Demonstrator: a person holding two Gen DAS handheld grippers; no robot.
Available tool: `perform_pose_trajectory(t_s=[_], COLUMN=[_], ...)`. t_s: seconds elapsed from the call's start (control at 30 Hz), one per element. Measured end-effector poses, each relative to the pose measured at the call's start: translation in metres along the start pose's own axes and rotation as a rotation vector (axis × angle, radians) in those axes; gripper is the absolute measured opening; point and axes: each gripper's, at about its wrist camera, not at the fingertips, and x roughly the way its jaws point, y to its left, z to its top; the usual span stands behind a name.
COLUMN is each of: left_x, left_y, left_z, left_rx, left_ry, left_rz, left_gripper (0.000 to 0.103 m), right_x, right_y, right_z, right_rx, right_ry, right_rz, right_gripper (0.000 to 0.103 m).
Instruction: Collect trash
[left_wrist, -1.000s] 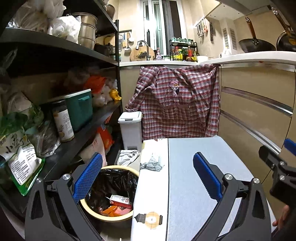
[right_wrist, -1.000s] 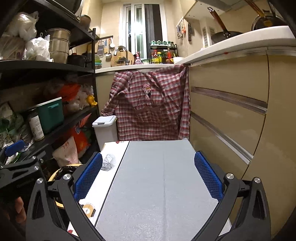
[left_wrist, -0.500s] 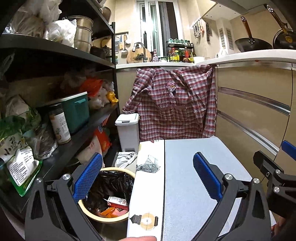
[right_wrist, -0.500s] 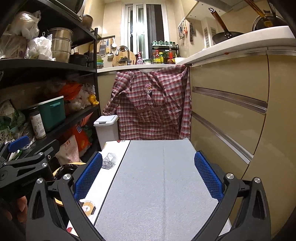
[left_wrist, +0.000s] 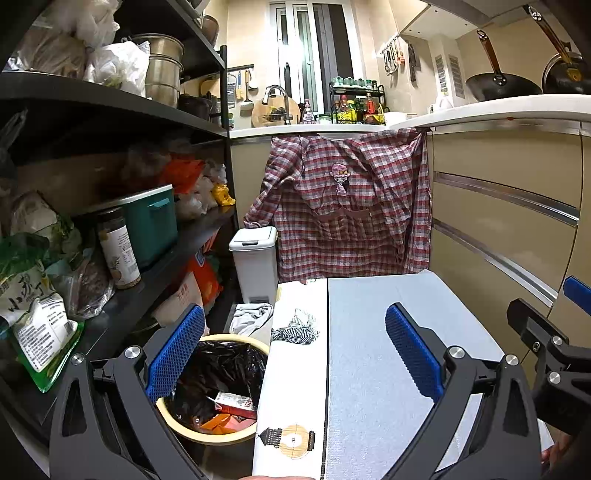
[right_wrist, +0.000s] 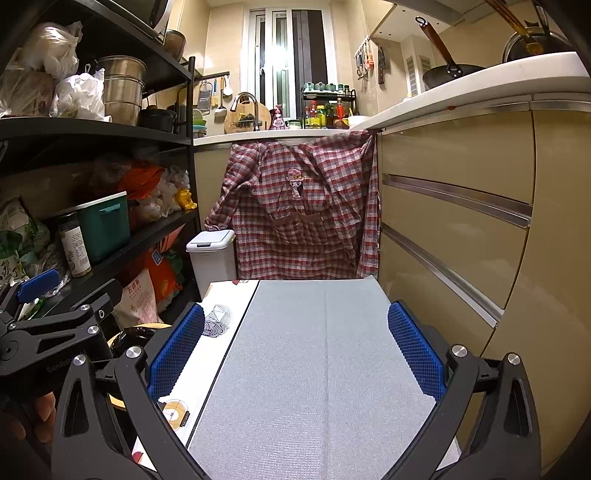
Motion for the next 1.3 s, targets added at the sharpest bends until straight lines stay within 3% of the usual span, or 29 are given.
perform_pose_trajectory(t_s=[0.97,1.3], left_x=[0.0004,-0.004], left_y=[-0.0024,-0.0056], left_z=[0.0014,-0.0004], left_rx=[-0.006,0.002], left_ry=[0.006,-0.027], left_rz=[-0.001,-0.005], left_gripper=[0.095,0.095], right_x=[-0.0032,-0.0022], right_y=[-0.0011,-0.0034], right_z=[0.0017,0.0018], right_rx=[-0.004,-0.002], right_ry=[-0.002,-0.002], right_rz=[0.003,0.004], right_gripper=[0.098,0.098])
